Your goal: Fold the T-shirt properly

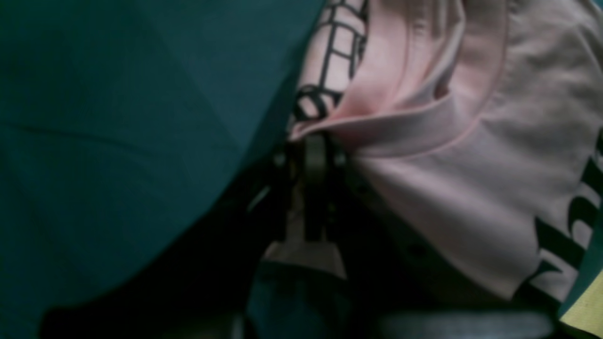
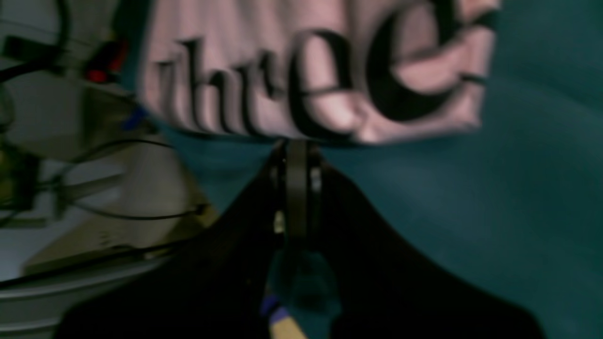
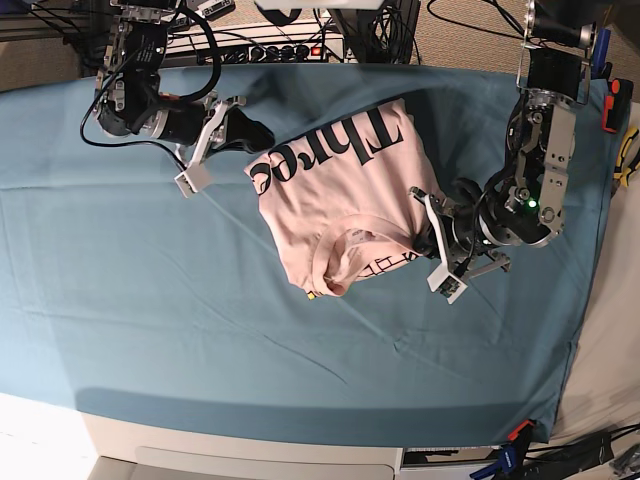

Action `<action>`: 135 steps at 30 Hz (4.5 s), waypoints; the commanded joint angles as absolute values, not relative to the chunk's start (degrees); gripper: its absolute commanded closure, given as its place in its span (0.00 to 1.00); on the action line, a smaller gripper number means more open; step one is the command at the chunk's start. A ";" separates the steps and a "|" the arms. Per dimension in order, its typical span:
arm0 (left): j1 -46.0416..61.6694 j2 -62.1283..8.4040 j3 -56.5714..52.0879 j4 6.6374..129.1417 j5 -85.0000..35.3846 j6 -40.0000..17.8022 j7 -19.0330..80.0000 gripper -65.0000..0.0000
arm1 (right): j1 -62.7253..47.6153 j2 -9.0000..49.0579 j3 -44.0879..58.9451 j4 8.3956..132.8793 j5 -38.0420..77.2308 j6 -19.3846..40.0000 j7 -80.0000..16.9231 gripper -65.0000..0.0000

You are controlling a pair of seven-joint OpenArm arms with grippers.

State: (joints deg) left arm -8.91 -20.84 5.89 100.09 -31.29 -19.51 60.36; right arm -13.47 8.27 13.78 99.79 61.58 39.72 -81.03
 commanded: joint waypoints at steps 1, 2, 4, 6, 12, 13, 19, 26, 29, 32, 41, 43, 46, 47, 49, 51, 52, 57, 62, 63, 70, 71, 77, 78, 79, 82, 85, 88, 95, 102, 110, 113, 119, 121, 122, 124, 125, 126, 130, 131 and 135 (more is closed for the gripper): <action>-10.20 -21.28 5.50 100.97 -32.23 -19.49 59.05 1.00 | -12.23 8.71 14.00 100.84 62.63 40.00 -80.00 1.00; -10.20 -21.28 5.50 100.97 -32.21 -19.49 59.05 1.00 | -11.57 8.71 14.00 100.84 61.87 40.00 -80.00 1.00; -10.17 -21.28 5.50 100.97 -32.21 -19.49 59.05 1.00 | -10.20 8.69 14.00 100.84 60.86 40.00 -80.00 1.00; -10.17 -21.28 5.50 100.97 -32.21 -19.49 59.07 1.00 | -8.69 8.36 14.00 100.84 58.74 40.00 -80.00 1.00; -10.17 -21.28 5.50 100.97 -32.21 -19.51 59.07 1.00 | -7.49 8.08 14.00 100.75 47.05 36.40 -79.72 0.59; -10.17 -21.28 5.50 100.97 -32.21 -19.51 59.07 1.00 | -7.51 8.05 13.98 100.75 45.98 35.20 -79.37 0.59; -10.17 -21.28 5.50 100.97 -32.23 -19.53 59.09 1.00 | -7.46 5.34 14.00 97.41 46.81 33.12 -78.87 0.59; -10.15 -21.30 5.50 100.97 -32.21 -20.62 59.16 1.00 | -7.46 2.42 13.93 95.74 49.04 33.15 -79.75 0.60; -10.17 -21.28 5.50 100.97 -32.25 -20.62 59.31 1.00 | -7.44 2.55 13.96 95.77 50.13 33.19 -80.00 0.70; -10.20 -21.28 5.50 100.97 -32.84 -20.62 59.27 1.00 | -7.42 2.55 13.93 95.77 50.09 33.82 -80.00 1.00; -12.58 -21.26 5.50 98.06 -32.69 -20.60 58.46 1.00 | -8.47 2.39 13.93 95.79 50.17 34.06 -80.00 1.00; -13.82 -21.26 5.50 96.60 -32.97 -20.62 58.48 1.00 | -9.13 2.26 13.93 95.79 50.63 34.09 -80.00 1.00; -15.55 -21.19 5.50 94.52 -33.21 -20.62 58.48 1.00 | -10.31 1.72 13.93 95.79 51.70 34.09 -80.00 1.00; -16.03 -21.10 5.50 94.13 -33.30 -20.62 58.57 1.00 | -10.66 1.45 13.93 95.79 52.10 34.09 -80.00 1.00; -16.78 -20.95 5.52 93.47 -33.30 -20.60 58.54 1.00 | -11.16 0.91 13.93 95.85 53.06 34.09 -80.00 1.00; -17.19 -20.93 5.52 93.06 -33.34 -20.67 58.50 1.00 | -11.62 0.27 13.91 96.01 53.78 34.11 -80.00 1.00; -17.30 -20.95 5.52 92.92 -33.32 -20.67 58.46 1.00 | -11.77 -0.10 13.89 96.01 53.98 34.11 -80.00 1.00; -17.32 -20.93 5.52 92.55 -33.47 -20.67 58.43 1.00 | -12.10 -2.11 13.69 95.98 54.19 34.13 -80.00 1.00; -17.34 -20.93 5.52 92.40 -33.43 -20.64 58.26 1.00 | -12.38 -3.18 11.51 95.98 54.13 34.33 -80.00 1.00; -17.34 -20.93 5.52 92.38 -33.41 -20.64 58.02 1.00 | -12.40 -3.20 10.90 95.98 54.11 34.37 -80.00 1.00; -17.69 -20.95 5.52 92.36 -32.60 -20.56 57.91 1.00 | -12.38 -3.20 8.29 95.98 53.63 34.92 -80.00 1.00; -17.80 -20.95 5.52 92.36 -31.88 -20.49 57.87 1.00 | -12.36 -3.20 8.29 95.98 53.08 34.92 -80.00 1.00; -18.28 -20.97 5.50 92.36 -28.12 -19.07 57.34 0.83 | -12.16 -2.42 8.34 95.98 50.92 36.99 -80.00 0.95; -18.31 -20.99 5.50 92.36 -27.35 -19.07 57.32 0.77 | -12.03 -1.80 8.34 95.98 50.96 37.76 -80.00 0.87; -18.44 -21.02 5.50 92.36 -26.63 -19.07 57.36 0.72 | -11.86 -0.99 8.34 95.98 50.96 37.87 -80.00 0.81; -18.79 -21.41 5.50 92.36 -24.86 -19.05 57.34 0.69 | -10.98 1.32 8.36 95.98 50.94 37.63 -80.00 0.77; -19.46 -22.09 5.50 92.36 -23.92 -19.07 57.36 0.69 | -9.76 2.66 8.36 95.98 51.18 37.52 -80.00 0.77; -20.36 -22.90 5.50 92.51 -23.99 -19.05 58.15 0.69 | -7.97 2.85 8.36 96.01 51.16 37.52 -80.00 0.77; -21.08 -24.47 5.50 92.53 -24.43 -19.05 59.40 0.69 | -5.10 2.85 8.34 95.98 51.16 37.54 -80.00 0.77; -21.08 -25.28 5.50 92.53 -24.88 -19.05 59.92 0.70 | -7.07 2.70 8.16 95.98 51.70 37.52 -80.00 0.77; -21.10 -25.36 5.50 92.53 -25.30 -19.05 60.27 0.70 | -10.31 2.85 8.36 96.03 57.23 37.52 -80.00 0.77; -21.10 -26.00 5.50 92.53 -25.30 -19.05 60.55 0.70 | -10.33 4.12 8.36 97.65 57.84 37.54 -80.00 0.77; -21.08 -27.40 5.50 92.53 -25.32 -19.05 60.58 0.70 | -10.35 7.75 8.36 102.74 57.39 39.31 -80.00 0.77; -21.08 -27.53 5.50 92.53 -25.34 -19.05 60.60 0.70 | -10.35 7.75 8.82 103.88 57.39 39.29 -80.00 0.75; -21.06 -27.51 5.50 92.53 -25.34 -19.05 60.62 0.70 | -10.33 7.77 9.28 104.49 57.32 39.27 -80.00 0.75; -20.91 -27.66 5.50 92.53 -25.30 -19.07 61.01 0.70 | -10.33 7.88 11.57 106.10 55.02 39.29 -80.00 0.75; -20.82 -27.70 5.50 92.53 -25.30 -19.07 61.49 0.70 | -10.35 8.29 13.34 107.15 53.71 39.29 -80.00 0.75; -20.80 -27.88 5.50 92.53 -25.32 -19.05 61.80 0.70 | -10.33 9.04 15.40 108.27 52.77 39.24 -80.00 0.75; -20.80 -30.15 5.45 93.38 -25.36 -17.52 62.08 0.70 | -10.81 14.02 26.30 111.02 52.47 39.22 -80.00 0.75; -20.78 -31.07 5.45 94.02 -25.54 -17.54 62.28 0.71 | -11.16 15.29 29.32 111.00 52.47 39.20 -80.00 0.75; -20.10 -34.81 5.43 96.55 -25.76 -16.34 64.53 0.71 | -13.76 19.55 40.66 111.00 53.80 39.18 -80.00 0.75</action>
